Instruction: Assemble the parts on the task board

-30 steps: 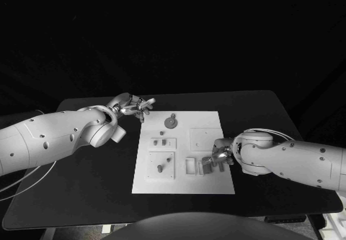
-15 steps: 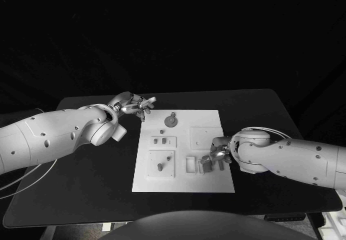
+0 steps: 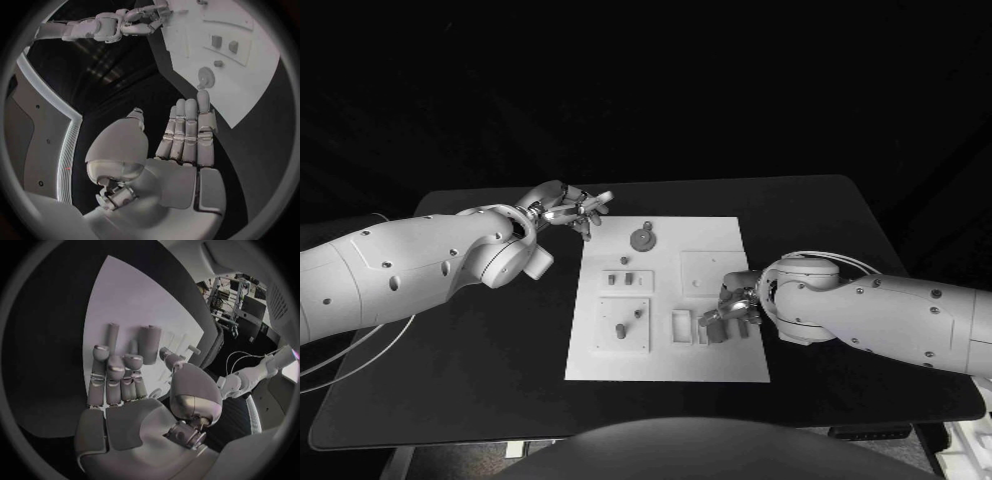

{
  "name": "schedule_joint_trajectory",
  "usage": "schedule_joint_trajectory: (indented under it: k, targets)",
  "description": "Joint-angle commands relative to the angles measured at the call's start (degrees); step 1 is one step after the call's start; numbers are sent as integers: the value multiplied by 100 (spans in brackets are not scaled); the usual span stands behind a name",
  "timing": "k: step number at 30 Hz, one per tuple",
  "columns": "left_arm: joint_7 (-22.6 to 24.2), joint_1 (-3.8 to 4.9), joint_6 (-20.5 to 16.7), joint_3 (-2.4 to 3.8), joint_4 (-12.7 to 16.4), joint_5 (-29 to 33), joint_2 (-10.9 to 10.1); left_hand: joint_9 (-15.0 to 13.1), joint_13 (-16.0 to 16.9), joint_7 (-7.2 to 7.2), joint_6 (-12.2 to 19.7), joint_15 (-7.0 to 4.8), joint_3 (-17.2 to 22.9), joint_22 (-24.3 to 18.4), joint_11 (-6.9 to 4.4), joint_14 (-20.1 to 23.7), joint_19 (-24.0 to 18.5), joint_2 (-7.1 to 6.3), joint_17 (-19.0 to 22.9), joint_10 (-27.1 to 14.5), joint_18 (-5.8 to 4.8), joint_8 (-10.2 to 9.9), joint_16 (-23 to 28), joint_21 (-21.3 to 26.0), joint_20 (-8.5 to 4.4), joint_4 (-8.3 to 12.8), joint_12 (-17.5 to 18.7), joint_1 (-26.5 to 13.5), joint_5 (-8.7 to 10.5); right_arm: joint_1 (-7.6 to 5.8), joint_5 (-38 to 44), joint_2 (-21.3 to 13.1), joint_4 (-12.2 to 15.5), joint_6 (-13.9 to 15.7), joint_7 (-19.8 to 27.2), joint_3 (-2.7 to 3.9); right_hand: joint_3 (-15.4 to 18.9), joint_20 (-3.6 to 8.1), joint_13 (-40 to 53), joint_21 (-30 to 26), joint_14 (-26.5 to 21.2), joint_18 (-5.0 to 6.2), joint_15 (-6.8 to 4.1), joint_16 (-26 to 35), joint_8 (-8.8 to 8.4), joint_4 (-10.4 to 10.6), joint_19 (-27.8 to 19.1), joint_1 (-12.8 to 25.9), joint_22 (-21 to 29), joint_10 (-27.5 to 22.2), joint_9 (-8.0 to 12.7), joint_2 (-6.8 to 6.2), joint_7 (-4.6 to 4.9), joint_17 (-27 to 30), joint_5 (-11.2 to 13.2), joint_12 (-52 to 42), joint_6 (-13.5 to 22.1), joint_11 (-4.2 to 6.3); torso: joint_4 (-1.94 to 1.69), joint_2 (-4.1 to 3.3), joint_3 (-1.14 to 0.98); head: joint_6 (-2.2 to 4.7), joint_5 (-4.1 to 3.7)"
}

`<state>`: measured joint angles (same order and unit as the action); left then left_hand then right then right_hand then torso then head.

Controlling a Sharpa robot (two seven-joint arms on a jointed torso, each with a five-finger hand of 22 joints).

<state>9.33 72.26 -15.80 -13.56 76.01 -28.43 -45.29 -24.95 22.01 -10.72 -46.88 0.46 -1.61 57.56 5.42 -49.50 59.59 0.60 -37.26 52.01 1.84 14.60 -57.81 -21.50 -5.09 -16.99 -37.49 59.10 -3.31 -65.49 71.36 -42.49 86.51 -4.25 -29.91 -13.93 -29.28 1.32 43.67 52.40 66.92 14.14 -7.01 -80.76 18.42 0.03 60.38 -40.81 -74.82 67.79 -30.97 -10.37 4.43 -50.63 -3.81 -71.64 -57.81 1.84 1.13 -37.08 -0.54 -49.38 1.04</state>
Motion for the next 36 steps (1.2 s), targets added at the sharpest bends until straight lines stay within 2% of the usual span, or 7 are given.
schedule_joint_trajectory:
  k: [1,16,17,32,33,34,36]
  targets:
    - [-4,3,68,4,10,35,2,7,-10,-16,39,4,17,6,-2,32,-29,-1,-6,-23,304,34,15,30,-14,-6,-33,-66,31,34,-21,-7,-11,-137,-18,-23,-170,69,19,57,8,80,-36,-46,-8,-401,-8,-581,-29,11,0,104,0,-13,-71,-49,20,8,4,1,-1,-4,7]
    - [-41,3,81,4,2,30,-4,7,-10,-16,39,4,17,6,-2,32,-29,-1,-6,-23,304,34,15,30,-14,-6,-33,-67,31,34,-29,-48,-29,-6,-28,-24,-174,70,19,58,9,80,-37,-47,-8,-411,-8,-595,-29,12,0,106,0,-14,-73,-50,20,9,5,-2,-1,-14,4]
    - [-46,3,81,4,1,29,-3,7,-10,-16,39,4,17,6,-2,32,-29,-1,-6,-23,304,34,15,30,-14,-6,-33,-67,31,34,-37,-52,-27,-9,-22,-24,-117,40,22,75,-3,62,-26,-47,11,-612,-10,-696,-44,4,-17,279,22,-14,-386,-47,3,-25,4,-2,-2,-14,3]
    - [-75,3,21,4,-33,16,2,7,-10,-16,39,4,17,6,-2,32,-29,-1,-6,-23,304,34,15,30,-14,-6,-33,-67,31,27,-541,-214,22,333,13,-21,-114,39,22,76,-4,62,-25,-48,12,-621,-10,-701,-44,4,-18,287,23,-14,-400,-47,2,-26,4,-2,0,9,10]
    - [-43,3,9,4,-21,15,-5,7,-10,-15,39,3,21,8,-3,32,-29,1,-8,-23,306,36,13,29,-16,-3,-35,-60,29,22,-636,-226,33,350,17,-21,-447,89,28,79,1,63,-35,-60,63,-996,-18,-1252,-48,18,-49,682,5,-19,-943,-57,-68,48,2,-3,0,17,12]
    - [-25,3,6,4,-12,15,-7,6,-9,-14,38,2,31,15,-4,33,-29,3,-11,-24,309,41,9,26,-17,0,-39,-39,26,19,-708,-233,43,342,19,-20,-274,39,32,107,23,18,2,-80,116,-1038,1,-1061,-58,64,-78,780,-25,-22,-1282,-74,-153,-19,2,-3,0,18,14]
    - [-9,3,20,3,-8,15,-5,6,-9,-13,38,1,39,20,-5,34,-29,8,-15,-24,310,44,5,23,-17,0,-42,-22,23,17,-845,-249,56,349,19,-20,284,-26,6,156,48,44,105,-86,98,-1675,-9,-765,-92,90,-83,1126,-48,-1,-1584,-25,-124,52,0,-6,-2,10,14]
